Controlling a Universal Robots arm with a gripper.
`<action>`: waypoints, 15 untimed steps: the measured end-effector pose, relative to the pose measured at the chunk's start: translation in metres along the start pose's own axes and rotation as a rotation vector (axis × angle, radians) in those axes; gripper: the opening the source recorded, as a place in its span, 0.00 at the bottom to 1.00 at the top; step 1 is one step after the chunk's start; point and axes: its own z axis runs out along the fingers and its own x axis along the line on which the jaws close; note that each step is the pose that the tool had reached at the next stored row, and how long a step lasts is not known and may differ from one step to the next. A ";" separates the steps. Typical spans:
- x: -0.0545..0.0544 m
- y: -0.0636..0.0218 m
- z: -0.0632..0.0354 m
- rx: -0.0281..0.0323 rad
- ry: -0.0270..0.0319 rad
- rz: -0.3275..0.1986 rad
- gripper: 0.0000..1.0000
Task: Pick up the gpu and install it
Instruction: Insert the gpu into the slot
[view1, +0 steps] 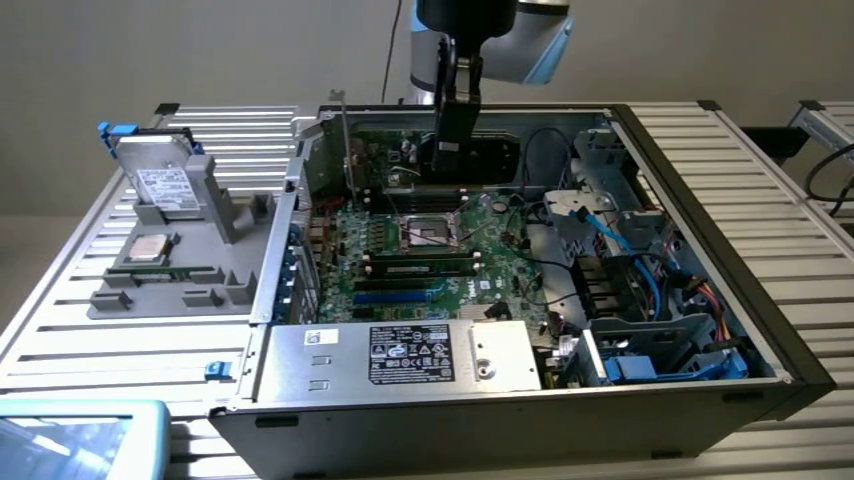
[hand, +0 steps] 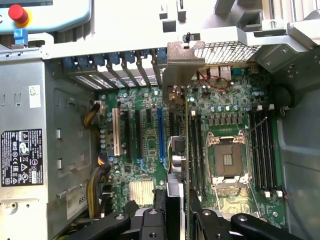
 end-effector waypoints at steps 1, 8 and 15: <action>0.000 0.0000 0.0001 0.0000 -0.0002 0.000 0.28; 0.000 0.0032 0.0005 0.0001 -0.0002 -0.001 0.28; 0.000 0.0045 0.0039 -0.0013 0.0001 -0.002 0.28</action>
